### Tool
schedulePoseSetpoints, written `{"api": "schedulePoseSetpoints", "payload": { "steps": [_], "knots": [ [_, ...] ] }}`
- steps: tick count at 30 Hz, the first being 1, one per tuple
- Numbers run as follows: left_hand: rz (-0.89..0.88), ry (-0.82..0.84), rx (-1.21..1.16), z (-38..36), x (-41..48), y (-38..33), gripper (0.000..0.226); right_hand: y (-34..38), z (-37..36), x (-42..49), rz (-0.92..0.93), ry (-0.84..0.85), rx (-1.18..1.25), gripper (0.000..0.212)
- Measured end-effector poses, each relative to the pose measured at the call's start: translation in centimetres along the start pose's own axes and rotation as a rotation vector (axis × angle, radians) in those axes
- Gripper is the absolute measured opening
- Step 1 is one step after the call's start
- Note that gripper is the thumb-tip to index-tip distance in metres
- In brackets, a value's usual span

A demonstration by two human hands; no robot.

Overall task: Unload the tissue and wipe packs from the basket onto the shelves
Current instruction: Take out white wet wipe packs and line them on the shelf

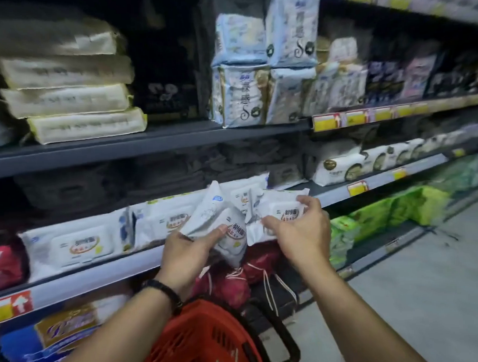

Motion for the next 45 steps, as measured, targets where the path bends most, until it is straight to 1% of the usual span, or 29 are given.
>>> {"api": "schedulePoseSetpoints", "payload": {
  "steps": [3, 7, 10, 15, 19, 21, 24, 27, 30, 31, 33, 35, 36, 37, 38, 40, 41, 42, 43, 44, 45],
  "knots": [
    [0.009, -0.010, 0.002, -2.8, 1.5, 0.3, 0.027, -0.6, 0.1, 4.8, -0.016, -0.066, 0.005, 0.084],
    [0.030, -0.056, -0.049, -5.7, 3.4, 0.5, 0.024, -1.5, -1.6, 10.3, -0.009, -0.151, 0.040, 0.087],
    [0.045, -0.082, -0.088, -7.1, 4.5, 0.9, 0.026, -2.8, -3.6, 13.6, 0.028, -0.197, 0.039, 0.087],
    [-0.001, -0.097, -0.040, -9.0, 5.8, 1.9, 0.018, -5.8, -7.5, 17.8, 0.063, -0.223, 0.083, 0.085],
    [-0.019, -0.093, -0.008, -10.4, 6.6, 2.7, 0.017, -8.9, -9.9, 18.4, 0.171, -0.175, 0.015, 0.091],
    [-0.019, -0.103, 0.004, -10.8, 7.2, 3.4, 0.017, -9.8, -10.4, 19.3, 0.191, -0.155, -0.020, 0.092],
    [0.026, -0.101, -0.018, -11.2, 7.8, 4.5, 0.025, -10.3, -10.8, 20.6, 0.198, -0.135, -0.074, 0.091],
    [0.051, -0.110, -0.037, -11.3, 8.4, 5.2, 0.027, -10.4, -11.6, 21.1, 0.194, -0.113, -0.070, 0.089],
    [0.079, -0.104, -0.072, -11.4, 8.5, 5.0, 0.028, -10.1, -11.5, 21.6, 0.215, -0.015, -0.119, 0.086],
    [0.083, -0.098, -0.087, -11.4, 8.5, 4.8, 0.028, -9.9, -11.1, 21.7, 0.228, 0.015, -0.118, 0.085],
    [0.084, -0.087, -0.123, -11.5, 8.4, 4.3, 0.024, -9.2, -9.4, 21.8, 0.230, 0.025, -0.019, 0.073],
    [0.085, -0.078, -0.152, -11.8, 8.0, 3.9, 0.021, -8.2, -6.9, 21.6, 0.195, -0.011, 0.110, 0.051],
    [0.081, -0.074, -0.163, -12.0, 7.8, 3.7, 0.021, -7.7, -5.4, 21.7, 0.146, 0.003, 0.147, 0.040],
    [0.073, -0.074, -0.177, -12.3, 7.5, 3.6, 0.022, -7.0, -3.9, 21.8, 0.083, 0.060, 0.178, 0.033],
    [0.065, -0.079, -0.198, -12.6, 7.3, 3.5, 0.023, -6.5, -2.6, 21.9, 0.013, 0.155, 0.207, 0.033],
    [0.062, -0.073, -0.261, -13.7, 6.6, 3.0, 0.023, -5.7, 0.3, 21.7, -0.125, 0.400, 0.225, 0.041],
    [0.062, -0.056, -0.291, -14.3, 6.2, 2.7, 0.023, -5.4, 1.6, 21.3, -0.160, 0.521, 0.209, 0.042],
    [0.058, -0.034, -0.309, -15.1, 5.9, 2.5, 0.023, -5.3, 2.6, 20.9, -0.164, 0.627, 0.191, 0.041],
    [0.054, -0.006, -0.319, -15.8, 5.7, 2.2, 0.023, -5.2, 3.4, 20.3, -0.156, 0.716, 0.201, 0.034],
    [0.048, 0.029, -0.323, -16.5, 5.6, 2.0, 0.023, -5.3, 3.9, 20.1, -0.137, 0.765, 0.223, 0.025],
    [0.044, 0.073, -0.330, -17.3, 5.4, 1.7, 0.024, -5.3, 4.2, 19.9, -0.118, 0.771, 0.254, 0.022]
  ]
}}
Point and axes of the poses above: each hand's wrist, its own x-axis towards the middle knuckle, its own z-axis out of the back of the hand, y = z × x, the point moved 1 cm from there along x, towards the middle knuckle, and after that the axes turned 6 degrees about -y, right-handed, at the moved point
